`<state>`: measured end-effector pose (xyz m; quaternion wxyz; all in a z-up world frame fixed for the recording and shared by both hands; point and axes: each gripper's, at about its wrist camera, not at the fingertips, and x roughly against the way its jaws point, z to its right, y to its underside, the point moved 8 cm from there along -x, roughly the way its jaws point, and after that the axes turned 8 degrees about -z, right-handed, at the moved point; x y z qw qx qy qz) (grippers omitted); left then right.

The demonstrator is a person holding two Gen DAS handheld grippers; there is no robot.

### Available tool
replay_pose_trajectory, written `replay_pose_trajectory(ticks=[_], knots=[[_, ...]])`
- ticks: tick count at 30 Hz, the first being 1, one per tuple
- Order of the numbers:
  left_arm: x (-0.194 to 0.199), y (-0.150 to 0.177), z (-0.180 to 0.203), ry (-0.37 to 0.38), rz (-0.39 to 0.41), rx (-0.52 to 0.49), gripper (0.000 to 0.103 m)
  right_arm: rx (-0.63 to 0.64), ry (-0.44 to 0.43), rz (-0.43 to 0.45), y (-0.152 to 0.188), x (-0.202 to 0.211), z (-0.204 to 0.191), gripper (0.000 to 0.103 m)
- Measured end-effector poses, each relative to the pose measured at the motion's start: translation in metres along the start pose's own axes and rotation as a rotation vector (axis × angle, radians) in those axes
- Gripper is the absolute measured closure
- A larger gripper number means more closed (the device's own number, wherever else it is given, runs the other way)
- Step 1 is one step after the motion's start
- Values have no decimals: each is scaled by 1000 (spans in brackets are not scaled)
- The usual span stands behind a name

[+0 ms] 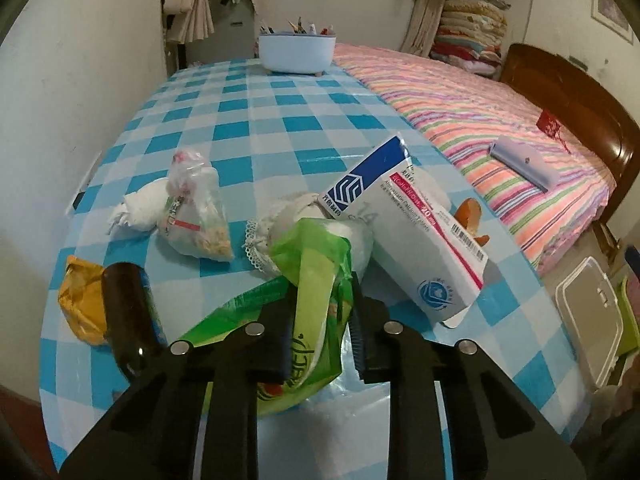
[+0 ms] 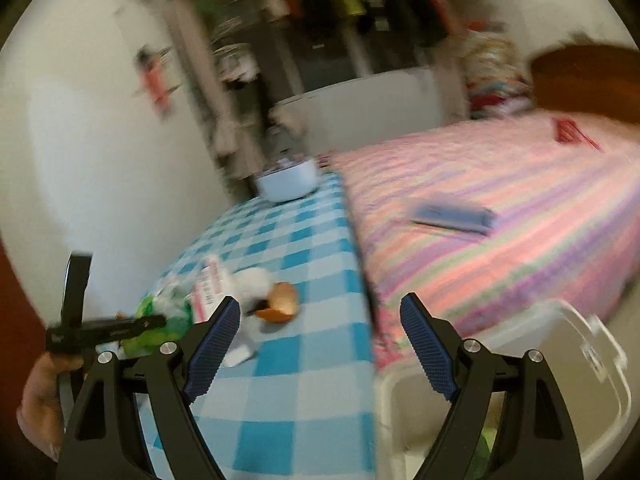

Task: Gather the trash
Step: 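Grasp the green plastic bag with the left tool while the right tool grasps the white medicine box, then carry the medicine box to the bin and release it from the right tool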

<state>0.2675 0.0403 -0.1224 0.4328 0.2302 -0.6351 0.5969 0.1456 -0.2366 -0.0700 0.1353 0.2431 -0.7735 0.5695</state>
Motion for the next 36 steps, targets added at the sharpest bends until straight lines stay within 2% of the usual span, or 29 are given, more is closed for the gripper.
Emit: replay_pose_trajectory(ticks=[4,10,16,25,27,28,32,36], knots=[[17,3,2,18,40,23,84,182,-81,-88,-6,-41,-55,23],[46,3,2,56,112,43,84,321,-132,-192,-2,-88,-103,23],[66,4,-11,62,157,88,84,377,-95,-300,11,-134,-131,23],[90,7,-21,72,205,116,83,410,10,-393,24,-183,-138,23],[94,8,-20,76,213,114,83,397,5,-422,27,-190,-137,23],[97,8,-19,76,217,112,83,384,-6,-439,30,-193,-136,30],[102,9,-16,83,227,106,83,383,-11,-418,27,-192,-135,36],[107,9,-11,92,238,102,83,357,-41,-359,21,-177,-133,41]])
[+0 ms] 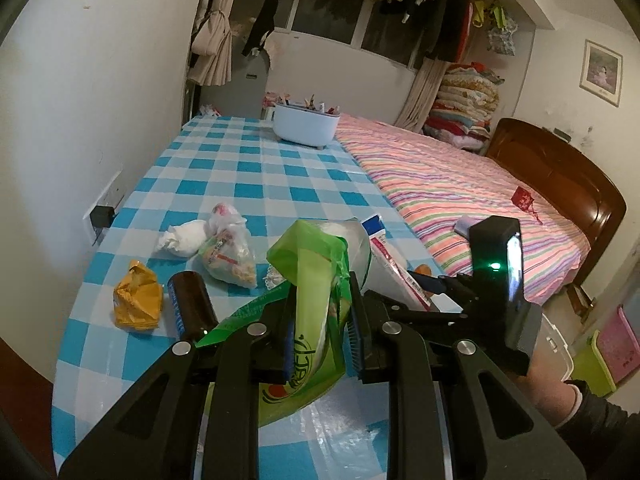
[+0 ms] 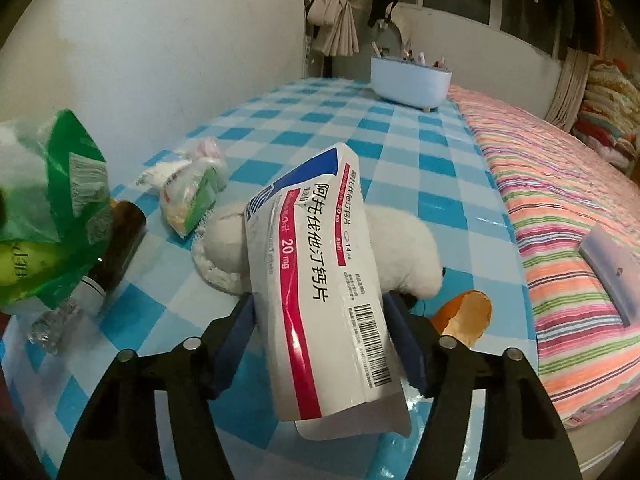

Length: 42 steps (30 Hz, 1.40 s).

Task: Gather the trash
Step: 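Carry the medicine box to the bin and release it from the right tool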

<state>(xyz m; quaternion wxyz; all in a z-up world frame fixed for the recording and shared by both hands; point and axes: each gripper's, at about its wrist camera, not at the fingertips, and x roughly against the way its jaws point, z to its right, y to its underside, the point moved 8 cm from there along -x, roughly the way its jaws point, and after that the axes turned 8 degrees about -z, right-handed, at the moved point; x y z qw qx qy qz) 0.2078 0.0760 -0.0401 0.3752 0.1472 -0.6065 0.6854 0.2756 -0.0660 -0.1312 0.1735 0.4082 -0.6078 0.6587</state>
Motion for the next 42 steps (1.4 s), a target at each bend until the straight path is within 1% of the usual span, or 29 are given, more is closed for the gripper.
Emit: replay_pose_trajectory(ticks=[2,3,4,5,9,14,18,23,30,33,38,42], knots=[[1,-1,3,6,2,-6,83,-4,0,23,0,7,1,42],[2,-1,6,10,4,-10,83,-10,0,59,0,20,3,42],[2,-1,10,14,6,-15,83,-12,0,68,0,23,4,42],[3,-1,13,19,7,-20,83,-25,-2,94,2,35,7,42],[3,0,32,40,6,-50,83,-66,-4,146,6,60,20,42],[-1,1,56,73,-1,-88,83,-144,-10,173,16,79,43,42],[-3,5,79,107,-8,-111,83,-214,-3,196,30,95,65,42],[-9,11,110,144,-23,-159,83,-273,40,236,53,117,88,42],[-17,21,146,189,-51,-215,83,-341,76,263,79,137,112,42],[-20,27,164,210,-58,-244,83,-367,107,295,91,151,123,42],[-23,35,189,245,-71,-286,83,-404,217,369,116,180,145,41],[-28,43,211,271,-87,-322,83,-451,258,391,135,194,161,41]])
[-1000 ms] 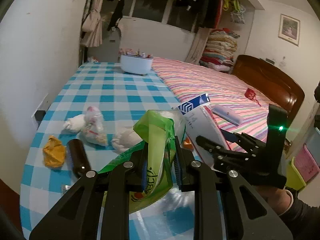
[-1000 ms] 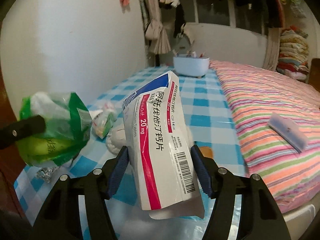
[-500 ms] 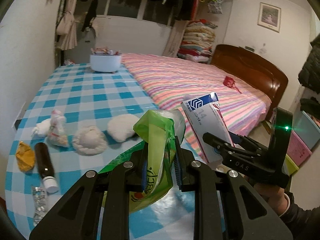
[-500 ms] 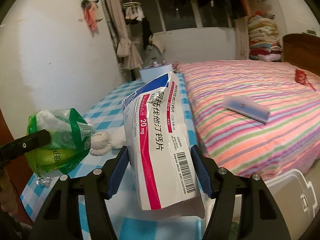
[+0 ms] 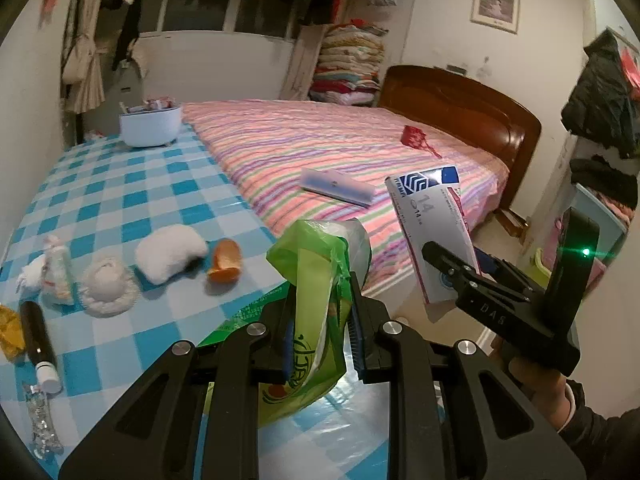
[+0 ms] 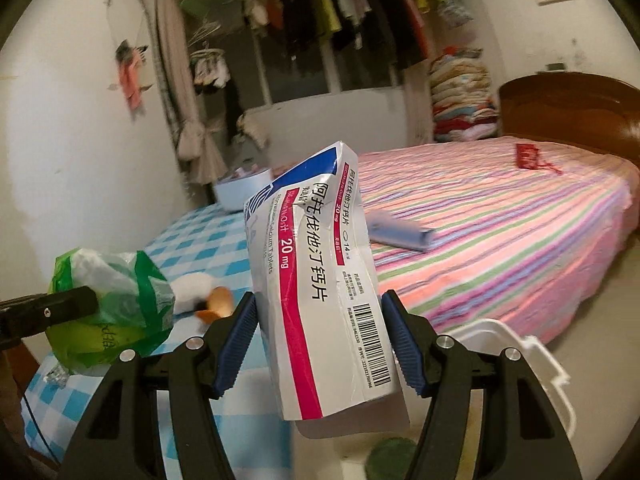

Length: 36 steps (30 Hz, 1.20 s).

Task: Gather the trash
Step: 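Carry the medicine box to the bin and release it from the right tool, then move the green bag over the bin and open the left tool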

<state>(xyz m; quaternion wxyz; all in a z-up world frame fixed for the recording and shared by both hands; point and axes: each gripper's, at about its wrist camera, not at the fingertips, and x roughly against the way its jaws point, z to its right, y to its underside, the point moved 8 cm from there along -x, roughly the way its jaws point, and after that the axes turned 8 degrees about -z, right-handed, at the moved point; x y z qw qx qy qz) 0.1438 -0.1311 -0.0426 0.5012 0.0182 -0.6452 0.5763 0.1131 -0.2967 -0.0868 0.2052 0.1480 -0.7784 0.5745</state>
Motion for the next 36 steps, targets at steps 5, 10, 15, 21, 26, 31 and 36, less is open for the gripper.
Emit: replay_pose_trajectory(ticks=[5,10,15,21,26,31,36], knots=[[-10,0,20,25,-13,-34,83,-61,64,37,3,20,31,41],[-20,0,38,51,-24,-65,83,-71,114,58,5,29,51,40],[-28,0,50,67,-33,-86,83,-101,136,66,3,31,67,34],[-35,1,55,79,-41,-95,83,-129,145,73,3,34,75,24],[-41,1,61,91,-51,-101,83,-141,140,103,2,39,79,24],[-46,3,70,109,-56,-112,83,-185,144,150,-1,46,87,24],[-50,3,86,155,-42,-112,83,-229,143,179,-6,51,93,24]])
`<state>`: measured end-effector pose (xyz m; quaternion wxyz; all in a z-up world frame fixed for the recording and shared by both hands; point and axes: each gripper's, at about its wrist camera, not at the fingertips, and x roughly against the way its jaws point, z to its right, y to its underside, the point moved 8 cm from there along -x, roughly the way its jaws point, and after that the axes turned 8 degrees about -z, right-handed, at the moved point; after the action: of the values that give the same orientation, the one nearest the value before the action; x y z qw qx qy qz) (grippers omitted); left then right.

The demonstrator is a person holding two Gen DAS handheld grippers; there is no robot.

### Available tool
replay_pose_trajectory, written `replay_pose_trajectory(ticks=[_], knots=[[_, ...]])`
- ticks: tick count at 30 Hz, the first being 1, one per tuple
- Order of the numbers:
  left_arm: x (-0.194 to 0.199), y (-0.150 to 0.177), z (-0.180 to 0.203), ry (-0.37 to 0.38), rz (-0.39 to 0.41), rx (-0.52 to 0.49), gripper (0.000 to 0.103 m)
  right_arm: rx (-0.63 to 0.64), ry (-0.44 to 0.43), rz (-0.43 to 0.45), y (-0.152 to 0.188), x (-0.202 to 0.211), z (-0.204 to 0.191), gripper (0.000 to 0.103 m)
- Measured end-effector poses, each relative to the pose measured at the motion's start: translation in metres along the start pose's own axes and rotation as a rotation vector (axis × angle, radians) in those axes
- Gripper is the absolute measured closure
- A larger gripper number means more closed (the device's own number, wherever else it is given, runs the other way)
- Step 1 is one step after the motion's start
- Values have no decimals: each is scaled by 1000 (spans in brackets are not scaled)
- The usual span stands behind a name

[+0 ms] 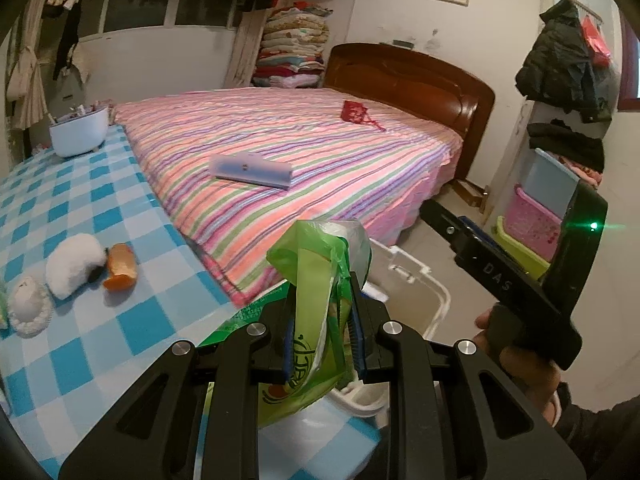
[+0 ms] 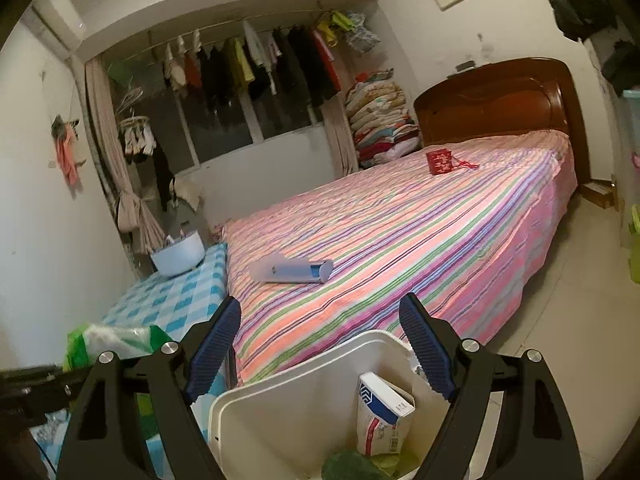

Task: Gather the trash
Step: 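Move the green bag over the bin and open the left tool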

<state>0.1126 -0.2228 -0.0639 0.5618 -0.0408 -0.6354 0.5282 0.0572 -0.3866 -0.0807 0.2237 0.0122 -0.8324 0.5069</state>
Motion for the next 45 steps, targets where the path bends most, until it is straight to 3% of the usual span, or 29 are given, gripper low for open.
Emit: replay_pose_trajectory(ticks=[7,13,16,17,18,22,35,38,41,45], knots=[[-9,-8,23,97,31,24,80,-28,8,25,-4,7,8,24],[-24,-9,28,119,21,46,69,-48,18,33,-5,10,15,24],[-26,-9,26,107,24,51,45,-62,17,30,-7,9,19,24],[-26,-10,24,99,29,57,29,-66,15,26,-7,9,20,24],[-24,-10,22,86,39,66,23,-67,14,25,-7,9,20,24],[-14,-13,14,41,78,73,22,-60,10,19,-6,8,17,24],[15,-24,-19,11,122,119,21,-53,10,16,-5,8,13,24],[9,-19,-31,-25,65,147,21,-56,9,6,-5,6,10,24],[-13,-5,-39,-48,-45,152,21,-51,7,7,-7,7,9,24],[-39,15,-36,-45,-156,128,22,-44,0,0,-6,6,8,24]])
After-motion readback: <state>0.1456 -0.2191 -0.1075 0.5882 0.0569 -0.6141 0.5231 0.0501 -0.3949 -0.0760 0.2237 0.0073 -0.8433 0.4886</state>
